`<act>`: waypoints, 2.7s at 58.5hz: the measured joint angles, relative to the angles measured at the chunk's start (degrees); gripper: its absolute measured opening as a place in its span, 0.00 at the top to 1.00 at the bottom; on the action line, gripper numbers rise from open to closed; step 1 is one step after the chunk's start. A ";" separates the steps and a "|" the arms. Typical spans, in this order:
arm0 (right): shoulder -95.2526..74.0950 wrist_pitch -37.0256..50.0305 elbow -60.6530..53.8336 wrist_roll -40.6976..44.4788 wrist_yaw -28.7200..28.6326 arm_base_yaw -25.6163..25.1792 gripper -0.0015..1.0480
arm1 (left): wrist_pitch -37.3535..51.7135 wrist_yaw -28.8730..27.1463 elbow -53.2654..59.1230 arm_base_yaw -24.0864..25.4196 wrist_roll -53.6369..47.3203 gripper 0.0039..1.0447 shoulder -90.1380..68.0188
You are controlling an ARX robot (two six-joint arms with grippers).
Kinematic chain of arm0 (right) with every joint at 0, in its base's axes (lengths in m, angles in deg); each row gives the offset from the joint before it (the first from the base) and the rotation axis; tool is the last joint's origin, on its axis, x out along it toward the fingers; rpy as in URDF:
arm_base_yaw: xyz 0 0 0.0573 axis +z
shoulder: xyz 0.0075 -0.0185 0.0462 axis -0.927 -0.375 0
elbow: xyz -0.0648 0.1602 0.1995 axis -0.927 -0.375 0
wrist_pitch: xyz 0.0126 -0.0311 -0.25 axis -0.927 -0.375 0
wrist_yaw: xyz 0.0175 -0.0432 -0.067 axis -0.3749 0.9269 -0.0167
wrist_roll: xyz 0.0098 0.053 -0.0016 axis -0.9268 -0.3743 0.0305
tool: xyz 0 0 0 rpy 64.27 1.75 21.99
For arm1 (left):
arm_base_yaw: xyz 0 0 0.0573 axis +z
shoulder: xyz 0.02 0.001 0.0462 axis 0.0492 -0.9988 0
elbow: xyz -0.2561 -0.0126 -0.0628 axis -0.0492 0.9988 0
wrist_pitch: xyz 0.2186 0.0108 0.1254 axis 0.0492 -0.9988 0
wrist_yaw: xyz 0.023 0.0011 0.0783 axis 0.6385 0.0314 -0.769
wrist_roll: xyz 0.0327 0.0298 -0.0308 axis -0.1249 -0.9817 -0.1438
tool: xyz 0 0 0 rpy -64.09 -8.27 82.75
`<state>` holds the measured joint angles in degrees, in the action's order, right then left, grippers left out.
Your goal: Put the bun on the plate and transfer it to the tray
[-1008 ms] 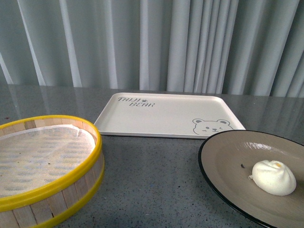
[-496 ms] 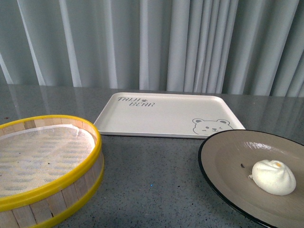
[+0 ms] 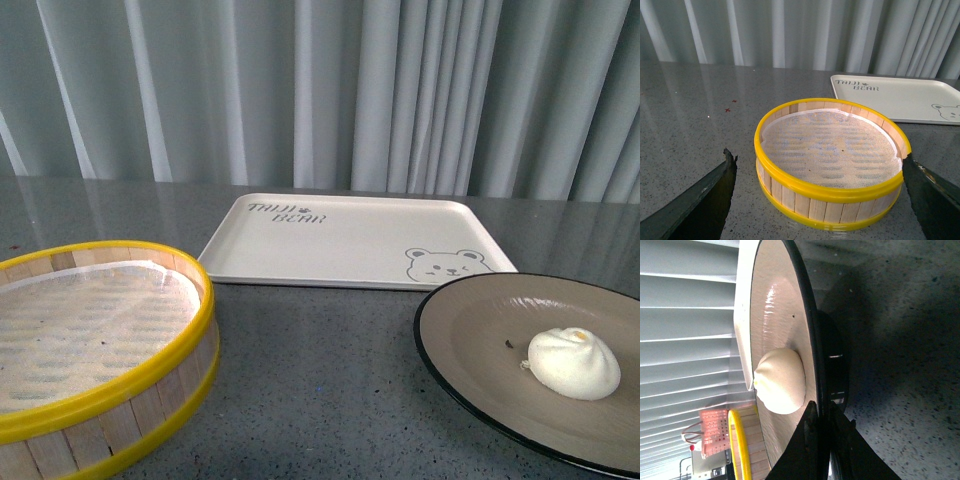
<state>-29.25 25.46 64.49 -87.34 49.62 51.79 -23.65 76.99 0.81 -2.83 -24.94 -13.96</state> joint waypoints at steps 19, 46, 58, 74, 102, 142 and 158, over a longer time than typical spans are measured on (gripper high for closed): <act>-1.03 4.63 9.27 -2.82 -4.15 -1.25 0.97 | 0.00 0.00 0.00 0.00 0.00 0.06 0.00; -24.55 1.01 37.22 -5.60 -0.59 4.17 0.97 | 0.00 0.00 0.00 0.00 0.00 0.06 0.00; -33.64 -4.96 48.87 -4.96 1.90 8.11 0.97 | 0.00 0.00 0.00 0.00 0.00 0.06 0.00; -42.12 -9.51 60.76 -4.55 2.12 11.98 0.97 | 0.00 0.00 0.00 0.00 0.00 0.06 0.00; -49.48 -12.35 68.83 -5.25 3.56 14.75 0.97 | 0.00 -0.02 0.00 0.00 0.00 0.06 0.00; -52.83 -14.32 72.83 -6.64 3.89 14.86 0.97 | 0.00 -0.02 0.00 0.00 0.00 0.06 0.00; -53.24 -15.06 72.70 -6.60 4.11 15.54 0.97 | 0.00 -0.02 0.00 0.00 0.00 0.06 0.00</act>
<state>-82.49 10.40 137.19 -93.94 53.73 67.33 -23.65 76.97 0.81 -2.83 -24.94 -13.96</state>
